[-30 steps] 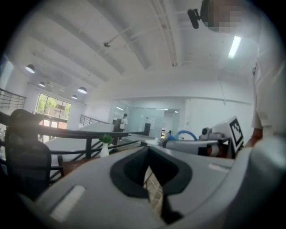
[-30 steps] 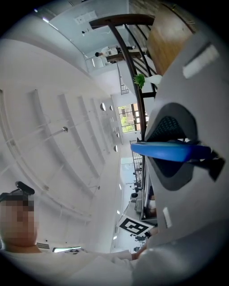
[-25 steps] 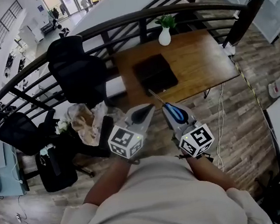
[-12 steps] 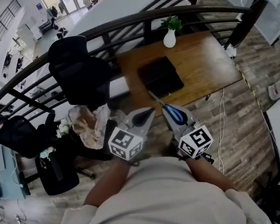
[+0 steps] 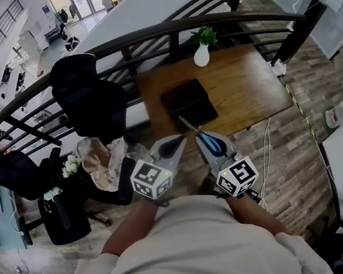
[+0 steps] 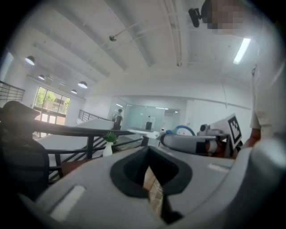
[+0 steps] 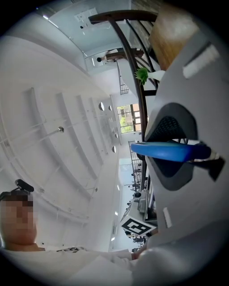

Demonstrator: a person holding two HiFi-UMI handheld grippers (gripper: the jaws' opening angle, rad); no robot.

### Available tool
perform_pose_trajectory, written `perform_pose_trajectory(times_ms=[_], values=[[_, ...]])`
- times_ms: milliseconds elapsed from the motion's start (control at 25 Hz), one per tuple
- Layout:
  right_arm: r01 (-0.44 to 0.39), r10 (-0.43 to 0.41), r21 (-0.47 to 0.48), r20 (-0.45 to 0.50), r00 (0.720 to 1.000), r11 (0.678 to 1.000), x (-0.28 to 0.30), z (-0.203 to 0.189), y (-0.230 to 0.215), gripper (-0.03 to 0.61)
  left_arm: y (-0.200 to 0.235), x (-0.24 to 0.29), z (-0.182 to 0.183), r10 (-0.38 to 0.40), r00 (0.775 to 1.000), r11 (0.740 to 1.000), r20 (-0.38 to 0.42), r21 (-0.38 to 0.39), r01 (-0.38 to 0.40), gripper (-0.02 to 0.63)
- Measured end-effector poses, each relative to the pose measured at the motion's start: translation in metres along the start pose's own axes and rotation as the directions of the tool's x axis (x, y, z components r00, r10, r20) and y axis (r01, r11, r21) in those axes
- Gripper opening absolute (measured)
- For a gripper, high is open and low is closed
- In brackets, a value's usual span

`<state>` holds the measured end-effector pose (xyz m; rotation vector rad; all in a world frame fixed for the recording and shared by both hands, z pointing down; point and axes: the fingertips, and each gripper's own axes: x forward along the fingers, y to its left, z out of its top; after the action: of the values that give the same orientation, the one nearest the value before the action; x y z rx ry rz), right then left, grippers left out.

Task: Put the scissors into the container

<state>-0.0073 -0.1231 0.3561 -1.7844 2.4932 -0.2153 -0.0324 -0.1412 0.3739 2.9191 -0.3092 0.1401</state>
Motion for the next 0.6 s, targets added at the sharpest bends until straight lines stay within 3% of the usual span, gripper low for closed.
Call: perform_pose_trajectory(times_ms=[600], values=[[-0.078, 0.078, -0.01, -0.02, 0.997, 0.997, -0.032, 0.033, -0.153, 0.049, -0.022, 0.154, 0.027, 0.058, 0.997, 0.998, 0.049, 0.003, -0.058, 0.003]])
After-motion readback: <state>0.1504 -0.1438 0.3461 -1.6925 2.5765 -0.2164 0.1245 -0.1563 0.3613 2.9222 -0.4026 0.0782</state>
